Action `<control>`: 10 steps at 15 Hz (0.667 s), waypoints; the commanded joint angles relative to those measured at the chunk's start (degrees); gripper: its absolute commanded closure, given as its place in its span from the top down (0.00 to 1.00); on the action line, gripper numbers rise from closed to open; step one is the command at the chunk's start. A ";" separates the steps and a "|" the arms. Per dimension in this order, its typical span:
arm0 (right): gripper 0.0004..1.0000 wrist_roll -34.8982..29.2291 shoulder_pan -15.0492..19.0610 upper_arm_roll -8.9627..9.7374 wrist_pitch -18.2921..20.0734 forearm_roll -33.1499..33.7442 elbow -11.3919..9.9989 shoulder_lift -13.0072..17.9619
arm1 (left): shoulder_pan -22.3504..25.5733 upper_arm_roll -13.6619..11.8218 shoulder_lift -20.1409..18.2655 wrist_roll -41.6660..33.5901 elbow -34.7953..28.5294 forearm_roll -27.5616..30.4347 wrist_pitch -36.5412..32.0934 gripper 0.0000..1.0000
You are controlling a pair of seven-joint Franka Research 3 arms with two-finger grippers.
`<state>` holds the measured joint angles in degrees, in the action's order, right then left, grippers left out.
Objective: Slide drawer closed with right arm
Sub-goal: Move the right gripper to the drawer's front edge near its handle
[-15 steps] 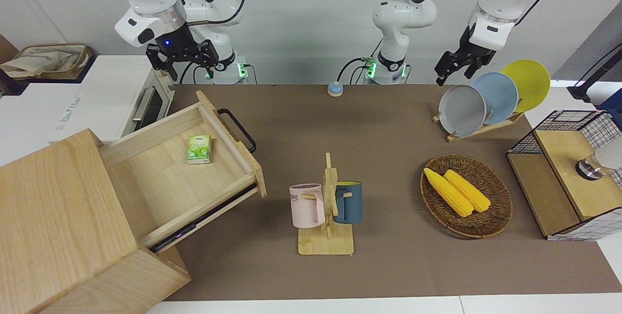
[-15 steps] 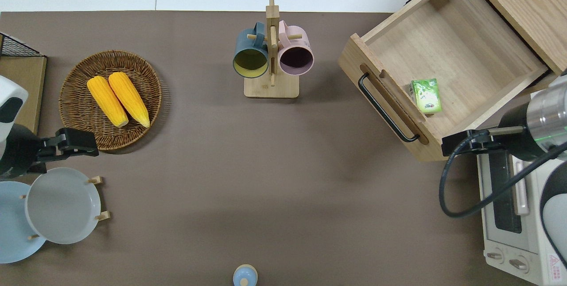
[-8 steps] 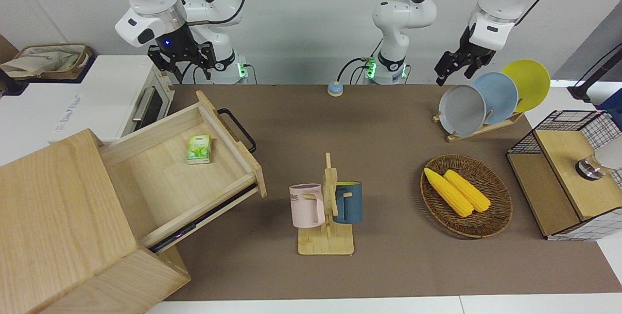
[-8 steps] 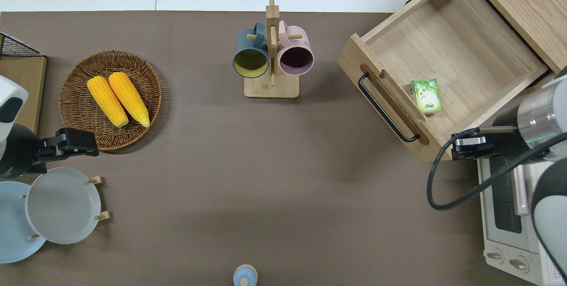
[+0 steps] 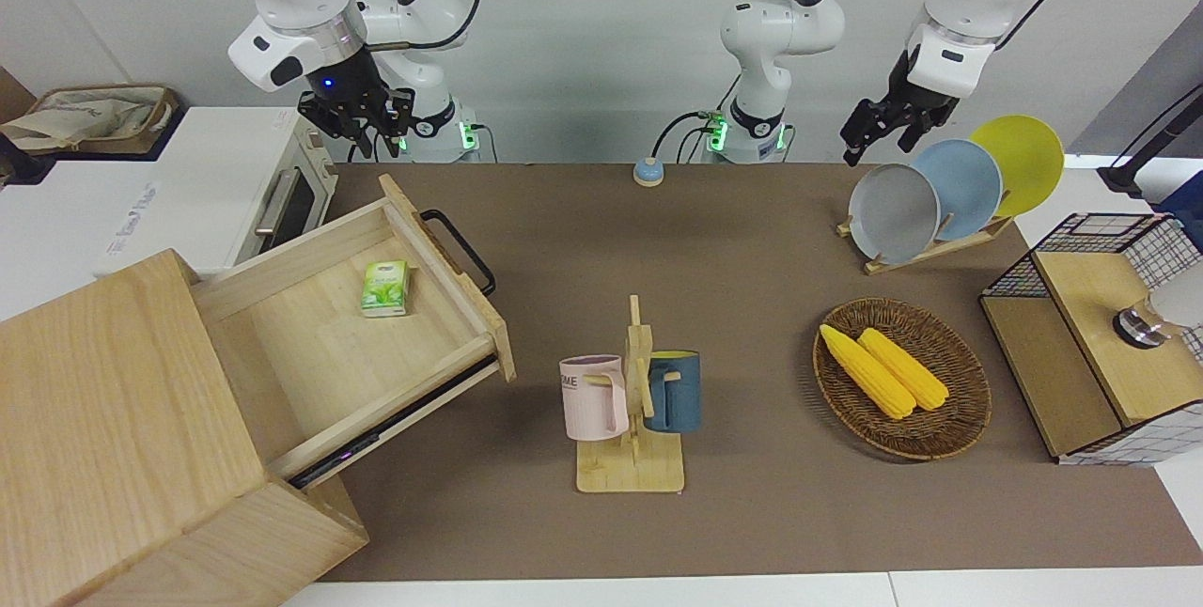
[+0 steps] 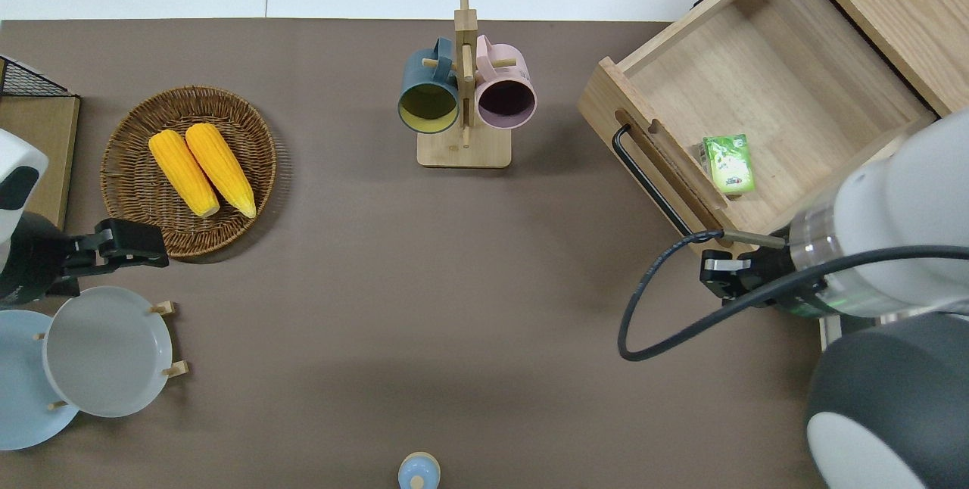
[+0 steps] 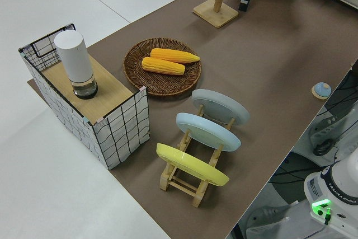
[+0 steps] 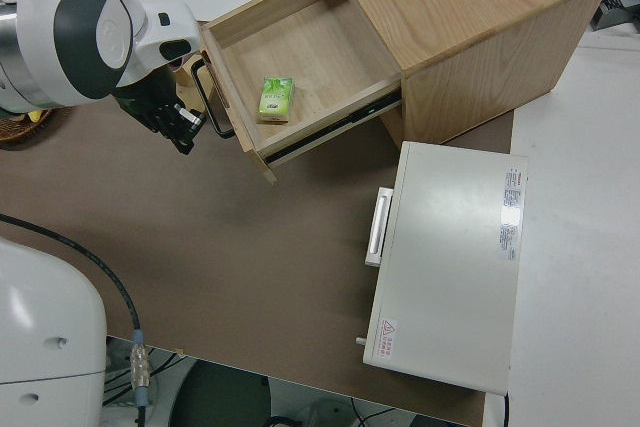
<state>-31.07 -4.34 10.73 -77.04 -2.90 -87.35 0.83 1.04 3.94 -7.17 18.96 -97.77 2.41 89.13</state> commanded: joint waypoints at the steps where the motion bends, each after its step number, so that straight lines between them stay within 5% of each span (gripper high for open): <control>1: 0.00 -9.87 -1.89 2.01 0.40 -0.26 0.17 0.22 | -0.07 -0.25 -0.48 -0.51 0.21 0.05 -0.89 0.99; 3: 0.00 -14.87 -2.78 2.19 -2.05 -0.88 -2.46 0.58 | -0.07 -0.25 -0.48 -0.51 0.21 0.05 -0.89 0.99; 5: 0.00 -22.33 -4.88 2.37 -8.19 -0.71 -6.94 1.10 | -0.07 -0.25 -0.48 -0.51 0.21 0.05 -0.89 0.99; 10: 0.00 -32.73 -7.00 2.19 -20.59 -0.18 -14.06 0.84 | -0.07 -0.25 -0.48 -0.51 0.21 0.05 -0.89 0.99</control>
<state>-58.40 -10.66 13.12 -90.65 -3.10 -95.87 0.78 1.04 3.94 -7.17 18.96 -97.77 2.41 89.13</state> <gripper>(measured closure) 0.991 0.004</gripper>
